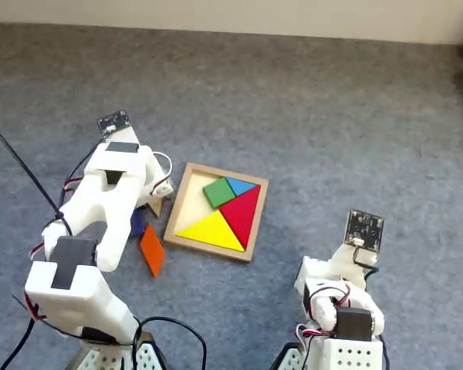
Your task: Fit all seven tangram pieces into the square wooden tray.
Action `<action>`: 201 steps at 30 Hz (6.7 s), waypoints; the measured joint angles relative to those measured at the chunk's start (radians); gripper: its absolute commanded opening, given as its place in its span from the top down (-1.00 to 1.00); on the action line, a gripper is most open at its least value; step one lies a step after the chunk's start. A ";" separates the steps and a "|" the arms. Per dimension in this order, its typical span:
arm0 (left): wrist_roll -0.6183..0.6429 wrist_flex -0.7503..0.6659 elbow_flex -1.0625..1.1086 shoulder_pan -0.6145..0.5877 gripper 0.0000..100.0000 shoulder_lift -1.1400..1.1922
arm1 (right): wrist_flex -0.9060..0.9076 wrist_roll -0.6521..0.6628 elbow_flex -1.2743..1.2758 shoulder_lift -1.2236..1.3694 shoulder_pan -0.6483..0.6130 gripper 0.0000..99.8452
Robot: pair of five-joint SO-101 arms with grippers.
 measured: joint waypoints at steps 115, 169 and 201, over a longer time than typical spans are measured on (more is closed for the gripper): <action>-0.687 -0.123 0.011 0.307 0.89 -0.037 | 0.000 0.000 0.000 -0.002 -0.080 0.99; -0.546 0.193 0.503 0.071 0.37 -0.750 | 0.000 0.000 0.000 -0.002 -0.068 0.99; -0.497 -0.012 0.684 -0.034 0.48 -0.667 | 0.000 0.000 0.000 -0.002 -0.068 0.99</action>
